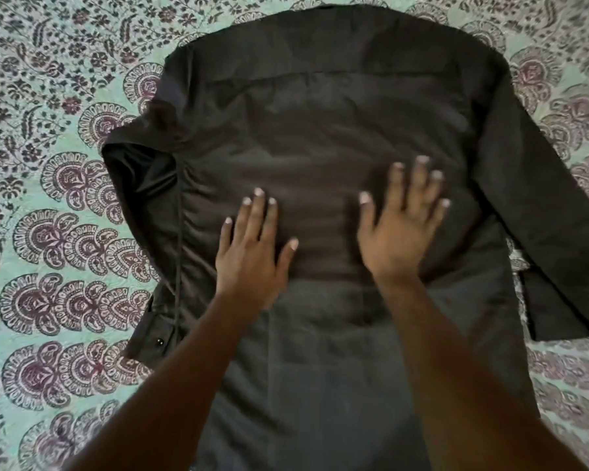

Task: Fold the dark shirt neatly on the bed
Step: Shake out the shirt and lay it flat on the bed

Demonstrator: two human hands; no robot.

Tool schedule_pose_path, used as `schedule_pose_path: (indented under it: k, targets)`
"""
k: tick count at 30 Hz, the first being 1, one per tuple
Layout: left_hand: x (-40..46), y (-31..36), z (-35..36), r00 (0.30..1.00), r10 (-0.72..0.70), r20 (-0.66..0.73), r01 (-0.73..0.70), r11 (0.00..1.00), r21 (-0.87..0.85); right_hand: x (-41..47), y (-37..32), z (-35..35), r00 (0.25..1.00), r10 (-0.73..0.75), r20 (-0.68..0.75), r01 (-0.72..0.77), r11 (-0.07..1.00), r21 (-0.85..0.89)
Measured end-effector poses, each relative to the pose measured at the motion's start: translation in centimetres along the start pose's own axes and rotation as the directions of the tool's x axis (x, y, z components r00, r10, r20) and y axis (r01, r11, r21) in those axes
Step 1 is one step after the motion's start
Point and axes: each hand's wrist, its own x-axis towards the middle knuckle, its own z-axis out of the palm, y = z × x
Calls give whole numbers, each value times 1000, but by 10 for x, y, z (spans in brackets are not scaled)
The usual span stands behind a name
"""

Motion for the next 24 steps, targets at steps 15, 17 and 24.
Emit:
schedule_pose_path:
  k: [15, 17, 24]
  targets:
    - [-67, -54, -22, 577, -810, -104, 713, 561, -419, -57, 39, -19, 976, -151, 157, 149, 989, 22]
    - [-73, -59, -28, 607, -794, -31, 684, 542, -488, -78, 21, -12, 917, -338, 214, 330, 941, 70]
    - [-70, -123, -70, 358, -926, -120, 878, 377, -294, -93, 10, -6, 926, -302, 228, 308, 951, 10]
